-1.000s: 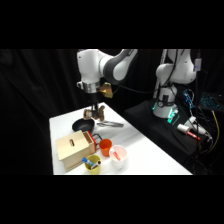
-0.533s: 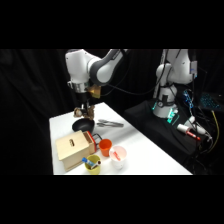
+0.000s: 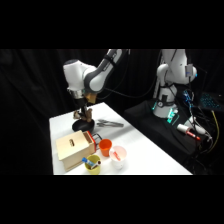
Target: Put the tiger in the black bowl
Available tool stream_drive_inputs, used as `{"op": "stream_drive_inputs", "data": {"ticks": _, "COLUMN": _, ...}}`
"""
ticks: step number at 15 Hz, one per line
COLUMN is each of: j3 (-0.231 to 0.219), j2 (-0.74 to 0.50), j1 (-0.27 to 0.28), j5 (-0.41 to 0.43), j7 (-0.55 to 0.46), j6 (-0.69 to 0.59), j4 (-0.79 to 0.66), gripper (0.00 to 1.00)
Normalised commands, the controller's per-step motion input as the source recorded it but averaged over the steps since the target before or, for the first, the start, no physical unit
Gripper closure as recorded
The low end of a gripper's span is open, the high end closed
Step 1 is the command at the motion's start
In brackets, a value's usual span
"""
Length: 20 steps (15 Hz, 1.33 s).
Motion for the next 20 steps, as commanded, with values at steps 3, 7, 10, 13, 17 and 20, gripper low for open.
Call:
{"op": "stream_drive_inputs", "data": {"ticks": 3, "j3": -0.028, "j2": 0.27, "j1": -0.031, "j5": 0.117, "j7": -0.1, "j6": 0.17, "j4": 0.22, "gripper": 0.56}}
{"op": "stream_drive_inputs", "data": {"ticks": 7, "j3": -0.055, "j2": 0.2, "j1": 0.012, "j5": 0.088, "j7": -0.08, "j6": 0.15, "j4": 0.17, "gripper": 0.31}}
{"op": "stream_drive_inputs", "data": {"ticks": 10, "j3": -0.066, "j2": 0.09, "j1": 0.04, "j5": 0.087, "j7": -0.06, "j6": 0.09, "j4": 0.16, "gripper": 0.08}}
{"op": "stream_drive_inputs", "data": {"ticks": 13, "j3": -0.132, "j2": -0.13, "j1": 0.15, "j5": -0.011, "j7": 0.03, "j6": -0.02, "j4": 0.03, "gripper": 0.0}}
{"op": "stream_drive_inputs", "data": {"ticks": 17, "j3": -0.091, "j2": -0.44, "j1": 0.182, "j5": -0.062, "j7": 0.04, "j6": -0.19, "j4": -0.14, "gripper": 0.0}}
{"op": "stream_drive_inputs", "data": {"ticks": 20, "j3": 0.031, "j2": -0.63, "j1": 0.12, "j5": -0.029, "j7": 0.0, "j6": -0.3, "j4": -0.38, "gripper": 0.0}}
